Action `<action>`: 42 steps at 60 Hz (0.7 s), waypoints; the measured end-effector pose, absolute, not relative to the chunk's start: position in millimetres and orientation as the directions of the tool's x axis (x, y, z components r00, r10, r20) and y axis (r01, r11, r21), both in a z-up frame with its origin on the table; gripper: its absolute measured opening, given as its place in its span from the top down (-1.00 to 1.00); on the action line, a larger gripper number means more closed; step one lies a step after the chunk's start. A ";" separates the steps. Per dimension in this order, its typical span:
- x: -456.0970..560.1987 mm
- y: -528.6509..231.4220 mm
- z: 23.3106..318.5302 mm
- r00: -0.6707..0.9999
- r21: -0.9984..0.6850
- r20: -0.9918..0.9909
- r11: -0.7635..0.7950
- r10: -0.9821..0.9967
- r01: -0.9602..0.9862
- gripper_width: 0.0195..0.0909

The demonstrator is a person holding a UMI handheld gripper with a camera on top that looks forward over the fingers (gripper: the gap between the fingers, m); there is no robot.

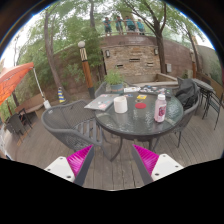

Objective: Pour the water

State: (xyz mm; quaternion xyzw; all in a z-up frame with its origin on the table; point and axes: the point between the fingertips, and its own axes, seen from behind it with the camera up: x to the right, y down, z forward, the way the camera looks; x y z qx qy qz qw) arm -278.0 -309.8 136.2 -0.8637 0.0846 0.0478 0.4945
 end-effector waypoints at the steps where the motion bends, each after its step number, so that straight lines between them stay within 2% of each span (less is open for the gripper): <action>1: -277.6 -307.7 148.7 0.981 -0.845 -0.162 -0.499 -0.106 -0.193 -0.79; 15: -214.6 -281.5 134.5 0.979 -0.836 -0.096 -0.519 -0.178 -0.176 -0.80; 19: -177.8 -261.5 132.5 0.979 -0.864 -0.073 -0.479 -0.190 -0.157 -0.82; 20: -163.8 -257.4 124.5 0.979 -0.876 -0.070 -0.457 -0.189 -0.151 -0.82; 21: -158.6 -248.3 132.6 0.979 -0.887 -0.069 -0.438 -0.192 -0.149 -0.82; 22: -144.2 -243.3 123.5 0.979 -0.898 -0.070 -0.415 -0.193 -0.146 -0.82; 23: -138.5 -234.0 128.3 0.977 -0.904 -0.074 -0.401 -0.199 -0.150 -0.81; 24: -124.4 -229.3 115.9 0.976 -0.909 -0.078 -0.389 -0.201 -0.153 -0.80; 29: -75.8 -195.6 90.2 0.965 -0.906 -0.091 -0.382 -0.244 -0.182 -0.81; 42: -2.3 -90.0 66.4 0.968 -0.947 -0.059 -0.293 -0.246 -0.132 -0.80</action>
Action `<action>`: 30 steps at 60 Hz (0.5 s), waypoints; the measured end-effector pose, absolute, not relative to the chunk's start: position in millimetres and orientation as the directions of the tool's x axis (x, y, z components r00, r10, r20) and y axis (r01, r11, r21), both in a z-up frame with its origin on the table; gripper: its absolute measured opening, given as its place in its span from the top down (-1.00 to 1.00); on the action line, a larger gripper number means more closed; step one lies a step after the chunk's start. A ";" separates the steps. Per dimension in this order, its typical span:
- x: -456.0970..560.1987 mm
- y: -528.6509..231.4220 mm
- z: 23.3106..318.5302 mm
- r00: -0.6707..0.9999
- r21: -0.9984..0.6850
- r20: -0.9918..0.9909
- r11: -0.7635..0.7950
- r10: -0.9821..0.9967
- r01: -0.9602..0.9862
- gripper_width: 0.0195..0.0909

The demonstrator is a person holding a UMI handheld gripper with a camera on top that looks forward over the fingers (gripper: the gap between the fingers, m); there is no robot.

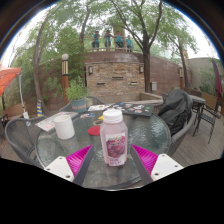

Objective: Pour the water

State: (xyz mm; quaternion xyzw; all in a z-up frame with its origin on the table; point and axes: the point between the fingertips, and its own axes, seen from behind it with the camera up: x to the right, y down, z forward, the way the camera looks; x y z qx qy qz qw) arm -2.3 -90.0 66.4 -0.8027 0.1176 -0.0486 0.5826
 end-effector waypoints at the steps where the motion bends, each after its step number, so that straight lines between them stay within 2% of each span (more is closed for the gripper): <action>1: 1.1 -82.7 65.2 0.968 -0.949 -0.054 -0.288 -0.244 -0.126 -0.80; 8: 24.6 -43.1 69.4 0.964 -0.970 -0.004 -0.233 -0.266 -0.069 -0.74; 9: 26.2 -39.2 69.7 0.964 -0.972 0.004 -0.229 -0.267 -0.059 -0.63; 10: 28.3 -35.9 69.5 0.962 -0.973 0.013 -0.226 -0.271 -0.050 -0.44; 12: 30.3 -31.1 69.2 0.961 -0.974 0.026 -0.222 -0.277 -0.038 0.09; 20: 27.2 -26.5 70.2 0.954 -0.977 0.066 -0.215 -0.293 0.001 0.21; 21: 28.0 -23.9 66.4 0.954 -0.976 0.065 -0.217 -0.292 0.000 0.28; 24: 31.6 -21.9 66.9 0.957 -0.968 0.053 -0.250 -0.286 -0.021 0.28; 25: 31.7 -21.1 67.0 0.958 -0.965 0.045 -0.262 -0.283 -0.032 0.35; 28: 32.5 -20.3 65.4 0.962 -0.950 0.023 -0.307 -0.271 -0.064 0.35; 30: 37.4 -17.6 64.3 0.961 -0.941 0.021 -0.330 -0.275 -0.074 0.42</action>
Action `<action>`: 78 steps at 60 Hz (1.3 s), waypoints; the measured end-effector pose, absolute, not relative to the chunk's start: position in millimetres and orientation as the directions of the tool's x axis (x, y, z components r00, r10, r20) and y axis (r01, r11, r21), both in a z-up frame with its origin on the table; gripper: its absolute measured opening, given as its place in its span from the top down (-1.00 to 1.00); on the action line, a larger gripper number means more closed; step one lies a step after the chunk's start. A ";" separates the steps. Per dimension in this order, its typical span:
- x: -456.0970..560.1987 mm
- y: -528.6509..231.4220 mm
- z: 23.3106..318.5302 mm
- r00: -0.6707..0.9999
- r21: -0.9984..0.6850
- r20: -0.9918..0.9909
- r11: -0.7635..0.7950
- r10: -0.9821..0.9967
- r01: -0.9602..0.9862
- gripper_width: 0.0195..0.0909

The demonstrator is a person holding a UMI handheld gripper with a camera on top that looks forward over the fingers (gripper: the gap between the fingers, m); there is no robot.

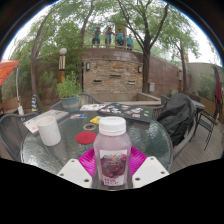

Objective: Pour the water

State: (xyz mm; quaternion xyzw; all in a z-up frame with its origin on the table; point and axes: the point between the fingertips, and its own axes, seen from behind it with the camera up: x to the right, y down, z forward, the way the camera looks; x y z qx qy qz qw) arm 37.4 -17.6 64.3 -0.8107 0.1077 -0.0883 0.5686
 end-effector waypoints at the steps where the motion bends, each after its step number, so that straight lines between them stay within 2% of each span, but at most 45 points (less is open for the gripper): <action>1: 39.9 -17.0 66.6 0.959 -0.937 0.022 -0.339 -0.281 -0.078 0.42; 7: 41.1 4.5 100.2 0.962 -0.937 0.107 -0.350 -0.250 0.013 0.41; 15: 20.9 56.9 160.0 0.913 -0.869 0.385 -0.386 -0.137 0.309 0.42; 16: 12.4 64.9 159.9 0.890 -0.844 0.440 -0.393 -0.120 0.365 0.42; 20: -7.0 86.4 172.6 0.762 -0.695 0.648 -0.415 -0.009 0.586 0.42; 23: -32.5 110.3 165.8 0.618 -0.551 0.785 -0.400 0.051 0.732 0.42; 29: -63.6 147.5 160.4 0.213 -0.132 0.948 -0.317 0.236 0.939 0.43; 31: -79.5 139.7 159.7 0.026 0.050 0.963 -0.274 0.268 0.960 0.43; 36: -80.5 168.2 156.7 -0.263 0.343 0.905 -0.210 0.335 0.915 0.43; 44: -84.1 177.1 158.0 -0.540 0.635 0.735 -0.137 0.410 0.760 0.43; 50: -83.6 178.3 161.3 -0.622 0.729 0.647 -0.118 0.441 0.675 0.42; 60: -88.0 170.4 149.3 -0.621 0.738 0.622 -0.091 0.477 0.669 0.42; 66: -92.2 176.6 150.1 -0.500 0.616 0.732 -0.135 0.463 0.776 0.41; 71: -94.8 184.5 167.0 -0.232 0.346 0.888 -0.244 0.398 0.906 0.40; 74: -92.0 183.7 181.5 -0.002 0.092 0.966 -0.340 0.258 0.936 0.40; 76: -86.2 191.9 195.5 0.145 -0.059 0.964 -0.353 0.223 0.934 0.40; 78: -80.7 190.1 197.1 0.324 -0.243 0.932 -0.382 0.161 0.892 0.40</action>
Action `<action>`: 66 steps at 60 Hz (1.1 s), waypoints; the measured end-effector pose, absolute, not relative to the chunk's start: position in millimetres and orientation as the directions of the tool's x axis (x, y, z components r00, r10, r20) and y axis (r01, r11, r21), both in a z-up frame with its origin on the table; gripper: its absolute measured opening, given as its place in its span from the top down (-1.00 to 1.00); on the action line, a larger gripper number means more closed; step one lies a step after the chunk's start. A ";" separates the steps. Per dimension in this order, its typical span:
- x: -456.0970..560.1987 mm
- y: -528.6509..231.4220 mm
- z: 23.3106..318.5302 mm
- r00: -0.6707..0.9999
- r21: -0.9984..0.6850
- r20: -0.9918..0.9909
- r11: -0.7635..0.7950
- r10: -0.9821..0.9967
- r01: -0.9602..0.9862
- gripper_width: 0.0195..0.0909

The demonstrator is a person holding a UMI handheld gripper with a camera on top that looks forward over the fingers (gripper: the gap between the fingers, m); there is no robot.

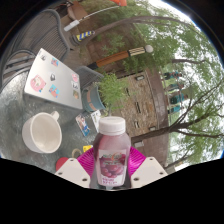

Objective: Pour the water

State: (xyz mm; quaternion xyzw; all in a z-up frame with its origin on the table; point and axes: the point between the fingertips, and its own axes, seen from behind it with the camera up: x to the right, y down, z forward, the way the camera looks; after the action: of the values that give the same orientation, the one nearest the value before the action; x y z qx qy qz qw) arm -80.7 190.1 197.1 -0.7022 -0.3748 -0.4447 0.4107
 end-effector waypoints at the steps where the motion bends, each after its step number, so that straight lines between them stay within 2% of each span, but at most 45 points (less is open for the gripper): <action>1: -76.7 192.7 199.7 0.406 -0.332 0.905 -0.387 0.125 0.860 0.40; 4: -68.3 190.8 186.3 0.667 -0.595 0.744 -0.412 0.044 0.690 0.40; 5: -70.2 180.4 185.8 0.739 -0.693 0.673 -0.380 -0.036 0.613 0.40; 6: -67.4 176.8 194.0 0.785 -0.756 0.615 -0.343 -0.079 0.558 0.40; 7: -62.3 192.5 193.0 0.827 -0.787 0.560 -0.346 -0.049 0.512 0.40; 10: -41.4 197.5 192.2 0.922 -0.903 0.362 -0.297 -0.136 0.311 0.40; 11: -39.9 177.0 187.0 0.937 -0.946 0.278 -0.229 -0.210 0.230 0.40; 12: -33.5 188.3 192.5 0.947 -0.947 0.256 -0.248 -0.192 0.205 0.40; 15: -21.6 194.2 182.4 0.968 -0.964 0.163 -0.240 -0.189 0.115 0.40; 21: -21.3 189.2 135.1 0.989 -0.975 0.024 -0.221 -0.146 -0.009 0.41; 24: -22.1 192.9 123.7 0.995 -0.969 0.003 -0.247 -0.102 -0.022 0.40; 25: -27.5 188.2 105.6 0.995 -0.971 -0.007 -0.238 -0.097 -0.030 0.40; 30: -30.7 186.8 71.1 0.998 -0.959 -0.019 -0.282 -0.058 -0.035 0.38; 32: -33.2 187.3 82.3 0.999 -0.971 -0.024 -0.236 -0.038 -0.032 0.36; 34: -40.6 189.0 69.9 1.000 -0.975 -0.019 -0.221 -0.015 -0.022 0.36; 35: -41.5 188.5 74.4 1.000 -0.980 -0.004 -0.197 -0.003 -0.005 0.36; 46: -42.6 191.8 70.2 0.999 -0.978 -0.021 -0.206 0.040 -0.012 0.36; 54: -42.1 187.0 65.7 0.999 -0.961 -0.023 -0.277 0.041 -0.011 -0.10; 58: -46.6 180.2 61.5 0.998 -0.940 -0.041 -0.341 0.052 -0.021 -0.84; 59: -47.7 176.5 65.7 0.997 -0.940 -0.046 -0.340 0.054 -0.025 -0.86; 62: -46.0 169.4 80.3 0.998 -0.945 -0.046 -0.326 0.043 -0.029 -0.73; 66: -45.1 156.6 97.5 0.999 -0.943 -0.027 -0.331 0.017 -0.020 -0.75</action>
State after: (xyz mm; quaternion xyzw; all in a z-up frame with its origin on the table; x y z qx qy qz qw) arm -45.1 156.6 97.5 -0.8157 0.0009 0.0161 0.5783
